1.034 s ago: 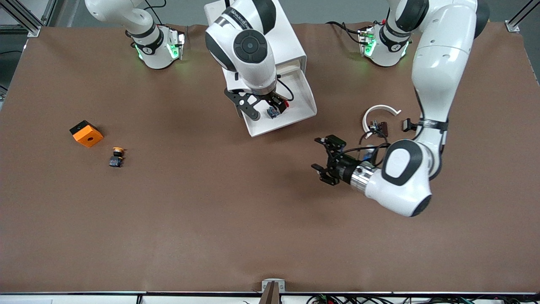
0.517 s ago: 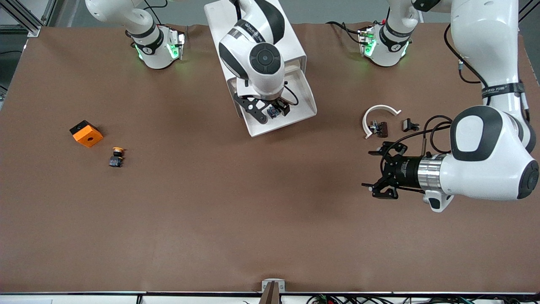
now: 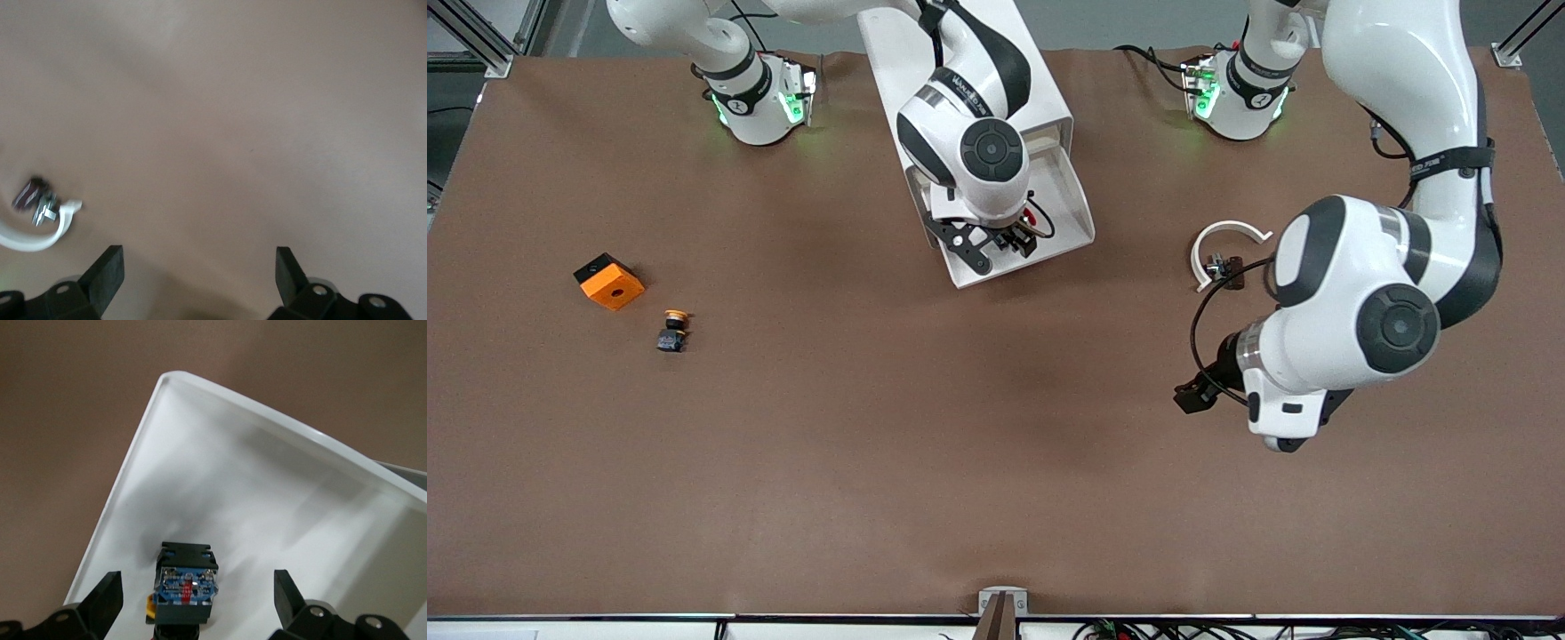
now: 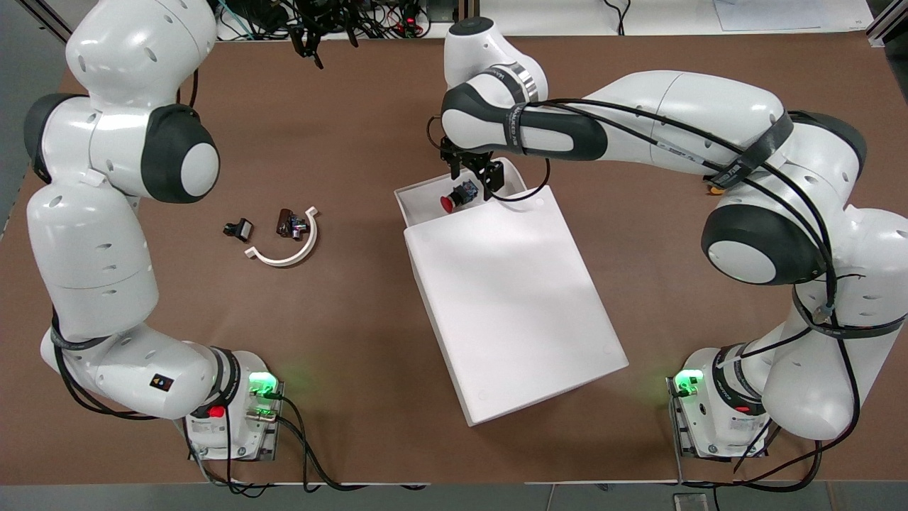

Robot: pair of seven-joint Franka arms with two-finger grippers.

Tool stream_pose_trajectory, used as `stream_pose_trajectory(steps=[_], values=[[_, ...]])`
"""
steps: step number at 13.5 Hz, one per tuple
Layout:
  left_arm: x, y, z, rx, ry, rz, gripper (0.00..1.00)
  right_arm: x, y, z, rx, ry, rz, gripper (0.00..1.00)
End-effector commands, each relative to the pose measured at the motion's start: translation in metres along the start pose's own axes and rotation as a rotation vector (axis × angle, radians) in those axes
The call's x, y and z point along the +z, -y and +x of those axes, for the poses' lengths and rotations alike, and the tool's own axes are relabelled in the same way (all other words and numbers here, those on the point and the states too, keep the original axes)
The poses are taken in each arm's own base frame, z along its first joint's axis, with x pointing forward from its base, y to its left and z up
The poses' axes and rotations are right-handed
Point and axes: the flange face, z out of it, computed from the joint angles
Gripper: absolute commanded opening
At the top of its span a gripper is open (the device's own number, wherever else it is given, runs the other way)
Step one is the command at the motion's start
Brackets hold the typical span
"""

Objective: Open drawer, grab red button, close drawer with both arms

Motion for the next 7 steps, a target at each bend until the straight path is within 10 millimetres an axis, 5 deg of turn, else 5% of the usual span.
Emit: stream_pose_trajectory(steps=[1, 3, 7], values=[[0.016, -0.012, -0.026, 0.082, -0.036, -0.021, 1.00, 0.005, 0.006, -0.002, 0.005, -0.022, 0.007, 1.00], [0.042, -0.023, -0.049, 0.132, -0.044, -0.041, 1.00, 0.009, 0.006, -0.008, -0.004, -0.026, 0.004, 1.00], [0.076, -0.004, -0.091, 0.292, -0.114, -0.046, 1.00, 0.015, 0.007, -0.008, -0.012, -0.025, -0.005, 0.58]])
